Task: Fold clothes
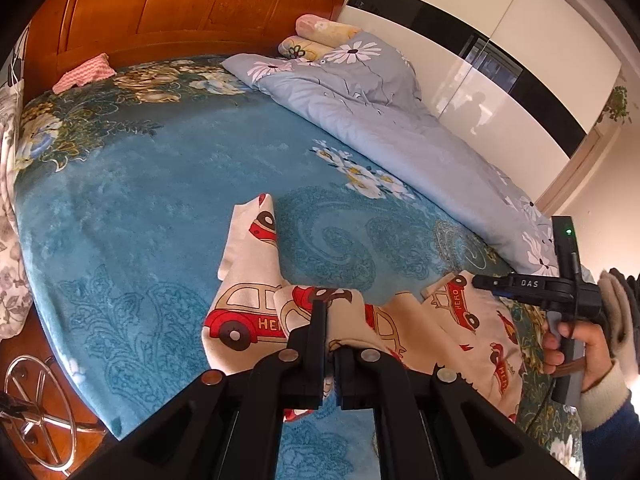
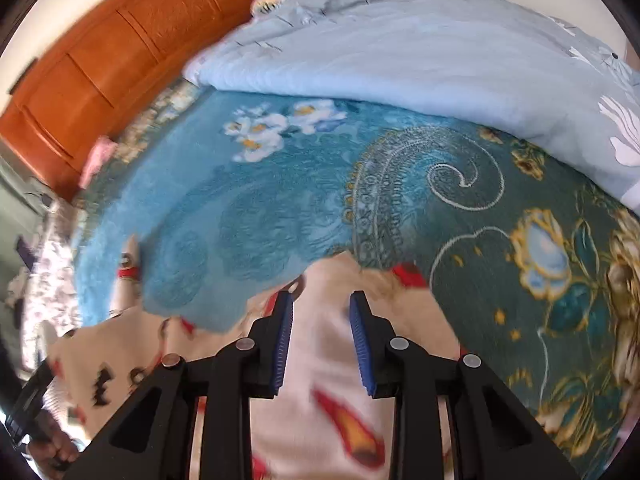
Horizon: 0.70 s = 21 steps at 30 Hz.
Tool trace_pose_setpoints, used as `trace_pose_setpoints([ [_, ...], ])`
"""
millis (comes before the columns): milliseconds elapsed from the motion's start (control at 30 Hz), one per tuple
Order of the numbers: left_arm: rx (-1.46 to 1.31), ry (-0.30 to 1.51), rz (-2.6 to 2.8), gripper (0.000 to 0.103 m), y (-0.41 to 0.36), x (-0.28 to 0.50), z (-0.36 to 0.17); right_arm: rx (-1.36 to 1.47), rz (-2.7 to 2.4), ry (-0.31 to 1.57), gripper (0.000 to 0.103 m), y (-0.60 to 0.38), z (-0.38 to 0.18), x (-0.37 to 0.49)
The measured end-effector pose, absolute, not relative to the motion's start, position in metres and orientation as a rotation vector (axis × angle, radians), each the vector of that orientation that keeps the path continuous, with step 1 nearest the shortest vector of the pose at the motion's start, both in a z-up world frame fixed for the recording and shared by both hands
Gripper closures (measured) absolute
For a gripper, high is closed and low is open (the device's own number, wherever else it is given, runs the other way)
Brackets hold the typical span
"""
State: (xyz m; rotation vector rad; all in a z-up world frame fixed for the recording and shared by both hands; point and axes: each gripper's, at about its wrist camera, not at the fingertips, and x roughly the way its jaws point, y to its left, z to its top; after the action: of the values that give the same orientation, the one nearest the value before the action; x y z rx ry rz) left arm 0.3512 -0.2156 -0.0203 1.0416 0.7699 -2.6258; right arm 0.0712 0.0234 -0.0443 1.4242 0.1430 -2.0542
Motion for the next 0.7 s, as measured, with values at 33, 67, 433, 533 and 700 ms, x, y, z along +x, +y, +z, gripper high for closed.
trace_pose_setpoints([
  [33, 1.044, 0.766, -2.63, 0.099, -0.216, 0.351, -0.021, 1.452, -2.041, 0.141, 0.073, 0.022, -0.051, 0.069],
  [67, 1.048, 0.764, -2.635, 0.099, -0.216, 0.35, -0.021, 1.467, -2.033, 0.135, 0.079, 0.021, -0.055, 0.07],
  [433, 1.085, 0.697, -2.655, 0.097, -0.234, 0.308, -0.01, 1.299, -2.178, -0.038, 0.1, 0.073, 0.0, 0.076],
  [533, 1.091, 0.634, -2.662, 0.098, -0.247, 0.267, 0.011, 1.206, -2.293, -0.034, 0.103, 0.083, 0.03, 0.058],
  [700, 1.016, 0.603, -2.732, 0.098, -0.251, 0.221, 0.053, 1.104, -2.347, -0.073, 0.103, 0.092, 0.079, 0.027],
])
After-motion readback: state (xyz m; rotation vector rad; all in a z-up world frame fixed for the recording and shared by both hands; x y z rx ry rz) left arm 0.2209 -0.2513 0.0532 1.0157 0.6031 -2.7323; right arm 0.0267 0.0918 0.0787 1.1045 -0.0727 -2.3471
